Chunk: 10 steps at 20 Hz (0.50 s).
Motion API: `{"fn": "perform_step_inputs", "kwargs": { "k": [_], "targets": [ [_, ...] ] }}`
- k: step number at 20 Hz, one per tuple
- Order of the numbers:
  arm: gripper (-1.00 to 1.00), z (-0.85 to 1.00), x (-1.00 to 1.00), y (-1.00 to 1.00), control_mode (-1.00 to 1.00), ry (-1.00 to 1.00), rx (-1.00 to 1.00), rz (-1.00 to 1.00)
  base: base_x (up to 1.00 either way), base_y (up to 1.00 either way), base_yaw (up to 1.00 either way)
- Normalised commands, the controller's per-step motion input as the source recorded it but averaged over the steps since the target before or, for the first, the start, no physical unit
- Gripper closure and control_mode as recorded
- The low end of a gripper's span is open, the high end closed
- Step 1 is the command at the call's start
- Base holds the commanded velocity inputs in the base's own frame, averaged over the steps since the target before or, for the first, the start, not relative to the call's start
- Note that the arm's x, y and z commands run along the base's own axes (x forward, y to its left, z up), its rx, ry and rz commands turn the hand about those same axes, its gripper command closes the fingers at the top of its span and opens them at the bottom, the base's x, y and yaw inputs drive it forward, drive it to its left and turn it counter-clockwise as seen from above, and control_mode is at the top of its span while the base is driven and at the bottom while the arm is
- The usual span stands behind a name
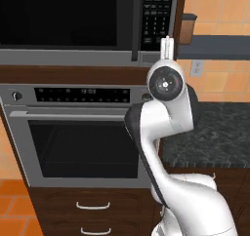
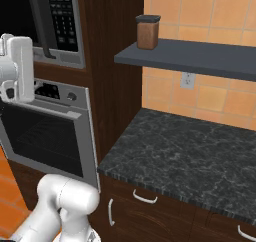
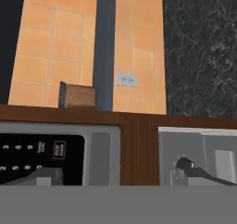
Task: Open the microwave, place the bowl with waffle inside the microwave, then close the microwave door and turn it on.
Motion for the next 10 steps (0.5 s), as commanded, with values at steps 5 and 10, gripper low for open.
{"fn": "perform_step_inputs", "kwargs": {
  "k": [5,10],
  "targets": [
    [-1.00,0.01,0.46,0.00,-1.00,0.02,0.00,-0.02,0.00,0.00,0.00],
    [-1.00,0.00,0.47,-0.02,-1.00,0.00,0.00,0.00,0.00,0.00,0.00]
  ]
}}
